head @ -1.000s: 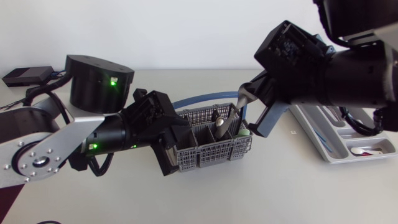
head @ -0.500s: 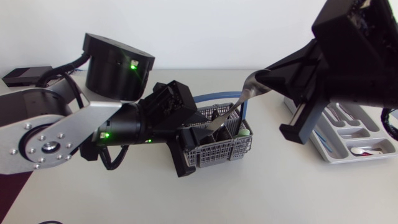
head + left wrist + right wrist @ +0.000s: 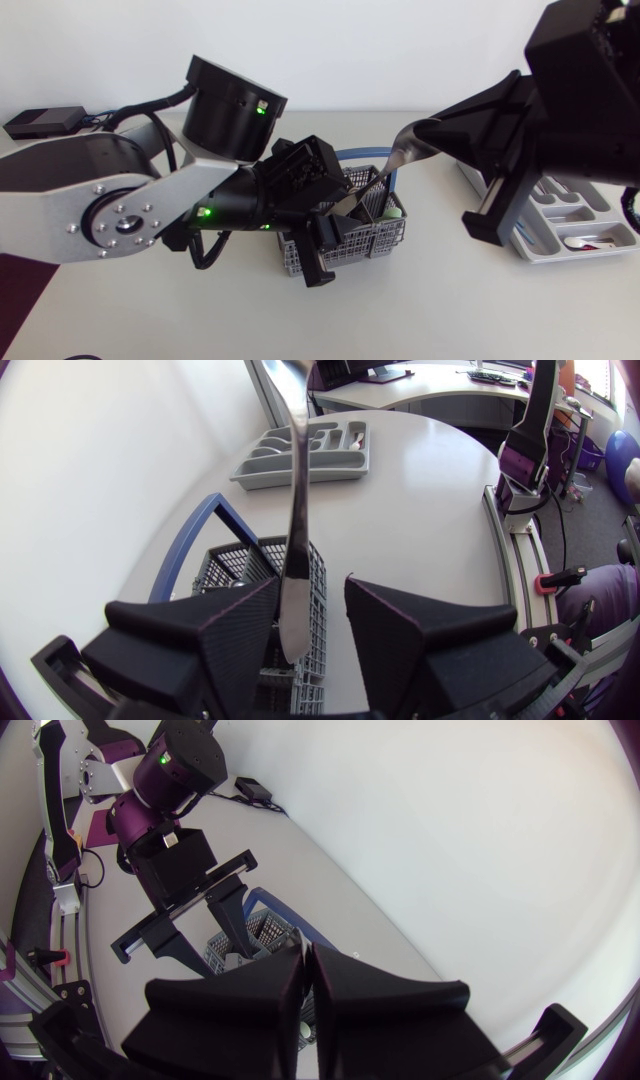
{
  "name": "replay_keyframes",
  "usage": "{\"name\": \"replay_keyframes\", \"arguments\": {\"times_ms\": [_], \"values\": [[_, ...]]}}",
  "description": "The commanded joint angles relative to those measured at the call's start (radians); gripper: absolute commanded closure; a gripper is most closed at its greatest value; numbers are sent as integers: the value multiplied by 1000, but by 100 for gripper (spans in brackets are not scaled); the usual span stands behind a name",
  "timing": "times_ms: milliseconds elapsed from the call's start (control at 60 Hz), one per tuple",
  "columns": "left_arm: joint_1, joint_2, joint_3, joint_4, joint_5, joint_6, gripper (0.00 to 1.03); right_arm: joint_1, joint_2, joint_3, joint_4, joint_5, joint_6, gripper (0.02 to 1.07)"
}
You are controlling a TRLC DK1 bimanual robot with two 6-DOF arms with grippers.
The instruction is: Sort the cutlery from the basket into the organizer compartments.
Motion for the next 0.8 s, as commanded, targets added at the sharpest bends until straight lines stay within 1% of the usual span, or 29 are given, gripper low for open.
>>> {"name": "replay_keyframes", "arguments": {"times_ms": [0,267,283,333,433,483,533,583,683,717,750,767,783], "values": [[-9,17,41,-1,22,-26,64,10,-10,-30,8,-7,22,102],[2,20,41,-1,37,-38,82,10,-18,-41,16,-12,27,102],[3,20,41,-1,37,-43,85,10,-16,-40,17,-12,27,102],[5,22,41,-1,37,-43,88,10,-18,-40,17,-12,27,102],[6,22,43,-1,43,-54,100,10,-18,-40,22,-12,29,102],[9,22,44,-1,48,-60,100,10,-19,-43,23,-12,29,102],[21,25,55,-15,73,-81,100,8,-24,-46,29,-12,29,101],[26,31,67,-27,74,-95,100,7,-29,-50,35,-12,29,100],[32,31,79,-39,71,-116,100,2,-41,-58,49,-10,35,80],[32,31,84,-39,65,-126,100,-4,-44,-63,57,-8,38,71],[31,29,87,-38,46,-133,100,-12,-45,-67,66,-7,47,59],[31,31,89,-33,20,-135,100,-19,-45,-70,71,-7,50,53],[29,31,90,-30,7,-136,100,-25,-45,-72,74,-7,53,51]]}}
